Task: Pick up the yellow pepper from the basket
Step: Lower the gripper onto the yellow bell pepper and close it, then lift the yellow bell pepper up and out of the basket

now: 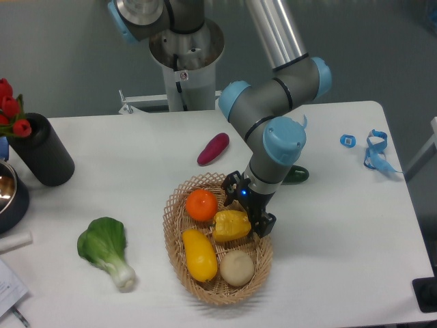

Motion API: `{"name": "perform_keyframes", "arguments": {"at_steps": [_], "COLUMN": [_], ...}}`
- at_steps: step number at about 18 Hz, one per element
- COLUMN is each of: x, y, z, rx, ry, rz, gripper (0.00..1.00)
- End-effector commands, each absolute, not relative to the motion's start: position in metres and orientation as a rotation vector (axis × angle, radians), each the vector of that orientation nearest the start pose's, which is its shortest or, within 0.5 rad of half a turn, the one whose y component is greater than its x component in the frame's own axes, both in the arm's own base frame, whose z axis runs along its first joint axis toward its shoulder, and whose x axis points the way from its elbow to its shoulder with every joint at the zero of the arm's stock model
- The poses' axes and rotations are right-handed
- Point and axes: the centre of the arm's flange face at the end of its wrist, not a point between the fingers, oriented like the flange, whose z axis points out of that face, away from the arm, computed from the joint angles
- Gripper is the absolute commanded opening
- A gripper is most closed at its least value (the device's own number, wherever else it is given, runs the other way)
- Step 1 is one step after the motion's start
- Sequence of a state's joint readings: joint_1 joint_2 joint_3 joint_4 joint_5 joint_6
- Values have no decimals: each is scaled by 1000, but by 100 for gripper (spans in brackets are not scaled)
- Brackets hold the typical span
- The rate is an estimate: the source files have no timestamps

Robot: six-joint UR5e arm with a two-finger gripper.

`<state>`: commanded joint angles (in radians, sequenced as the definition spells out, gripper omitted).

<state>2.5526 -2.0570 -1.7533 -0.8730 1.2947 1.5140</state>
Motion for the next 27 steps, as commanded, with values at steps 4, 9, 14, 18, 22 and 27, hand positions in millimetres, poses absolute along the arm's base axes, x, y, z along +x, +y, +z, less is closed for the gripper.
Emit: {"name": "perform_keyframes", "arguments": {"at_steps": [4,9,14,18,22,27], "x": [-417,-417,-417,-426,-448,-500], "y": [469,471,470,477,484,442], "z": [197,210,234,267,298,303], "rx": [-2784,-2786,-2798,-2807,-2788,-2885], "ry": [764,754,649,466,446,333], "rz": [-88,-59,-20,34,126,232], "gripper": [42,21,21,21,21,21]}}
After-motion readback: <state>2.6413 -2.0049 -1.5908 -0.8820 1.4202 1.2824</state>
